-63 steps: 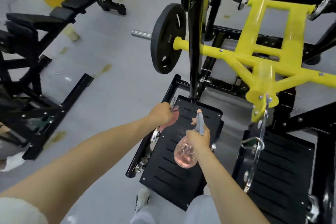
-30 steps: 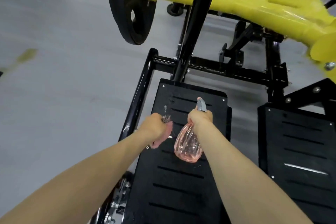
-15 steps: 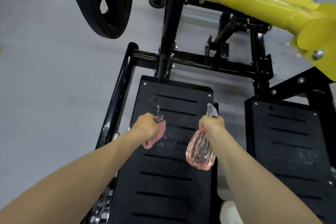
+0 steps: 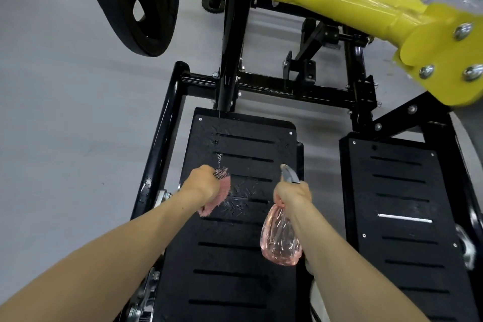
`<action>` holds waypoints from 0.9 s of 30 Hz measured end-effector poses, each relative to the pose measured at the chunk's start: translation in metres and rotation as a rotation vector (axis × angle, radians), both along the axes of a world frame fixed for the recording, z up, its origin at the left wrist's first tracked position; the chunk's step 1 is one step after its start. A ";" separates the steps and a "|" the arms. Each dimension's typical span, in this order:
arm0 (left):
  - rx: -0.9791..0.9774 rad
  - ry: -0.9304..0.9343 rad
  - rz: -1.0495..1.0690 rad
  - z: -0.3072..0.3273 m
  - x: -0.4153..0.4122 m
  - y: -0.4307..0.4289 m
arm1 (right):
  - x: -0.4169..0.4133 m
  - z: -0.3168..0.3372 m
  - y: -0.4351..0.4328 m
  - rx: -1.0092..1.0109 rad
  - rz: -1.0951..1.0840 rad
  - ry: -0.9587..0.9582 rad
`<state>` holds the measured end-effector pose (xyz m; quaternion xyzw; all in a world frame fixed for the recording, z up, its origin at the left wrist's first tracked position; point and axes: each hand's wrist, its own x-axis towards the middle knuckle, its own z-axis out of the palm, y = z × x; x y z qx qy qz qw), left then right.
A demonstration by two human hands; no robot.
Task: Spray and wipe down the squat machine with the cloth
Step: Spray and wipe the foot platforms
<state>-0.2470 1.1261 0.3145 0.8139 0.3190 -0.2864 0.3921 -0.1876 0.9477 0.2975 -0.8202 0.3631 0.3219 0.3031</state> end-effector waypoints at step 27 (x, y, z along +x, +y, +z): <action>0.009 0.115 0.203 0.013 -0.117 0.057 | -0.172 0.002 0.087 -0.002 0.357 0.122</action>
